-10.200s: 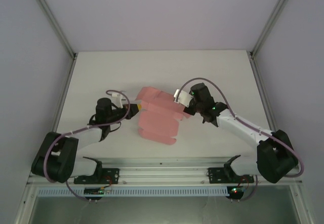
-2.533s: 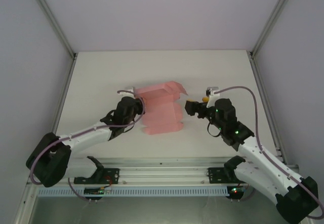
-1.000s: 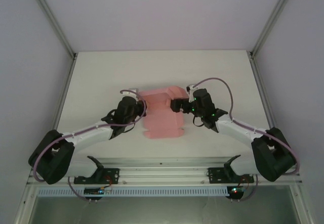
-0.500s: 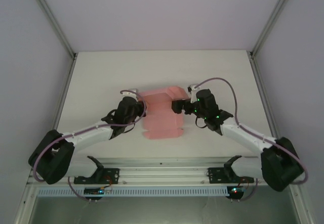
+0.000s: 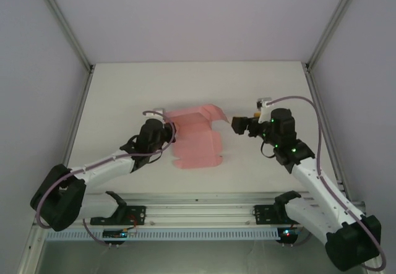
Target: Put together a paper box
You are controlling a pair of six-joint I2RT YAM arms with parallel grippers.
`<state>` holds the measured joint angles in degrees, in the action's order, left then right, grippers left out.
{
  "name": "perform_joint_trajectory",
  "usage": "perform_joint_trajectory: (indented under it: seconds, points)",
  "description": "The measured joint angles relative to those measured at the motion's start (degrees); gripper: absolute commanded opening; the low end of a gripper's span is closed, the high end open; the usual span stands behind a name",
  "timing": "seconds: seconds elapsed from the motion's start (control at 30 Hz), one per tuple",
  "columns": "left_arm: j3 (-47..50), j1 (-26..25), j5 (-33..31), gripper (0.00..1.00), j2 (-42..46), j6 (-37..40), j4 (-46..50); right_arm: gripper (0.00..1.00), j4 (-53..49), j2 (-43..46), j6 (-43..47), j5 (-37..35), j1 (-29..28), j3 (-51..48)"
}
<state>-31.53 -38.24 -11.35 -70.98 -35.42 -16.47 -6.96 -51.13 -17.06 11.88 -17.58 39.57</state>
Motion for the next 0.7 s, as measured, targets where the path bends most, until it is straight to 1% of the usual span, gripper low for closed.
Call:
perform_joint_trajectory:
  seconds: [0.13, 0.2, 0.27, 0.43, 0.5, 0.7]
  points:
    - [0.09, 0.00, 0.22, 0.00, 0.11, 0.44, 0.00, 0.99, -0.22, -3.21, -0.46, 6.47, 6.71, 2.75]
    - [0.11, 0.00, 0.26, 0.00, 0.11, 0.48, 0.00, 0.99, -0.17, -6.32, -0.66, 9.22, 8.28, 4.20]
    - [0.11, 0.00, 0.55, 0.00, 0.11, 0.87, 0.00, 0.97, 0.04, -9.70, -0.61, 11.80, 8.68, 5.46]
    - [0.11, 0.00, 1.97, 0.00, 0.11, 1.75, -0.04, 0.94, 0.28, -16.65, 0.70, 17.73, 6.95, 8.24]
    - [0.11, 0.00, 2.29, 0.00, 0.11, 1.92, -0.04, 0.90, 0.00, -18.38, 1.90, 19.34, 5.29, 9.68]
    - [0.11, 0.00, 3.02, 0.00, 0.13, 1.95, -0.17, 0.86, -1.49, -21.49, 5.88, 22.75, -0.66, 13.11]
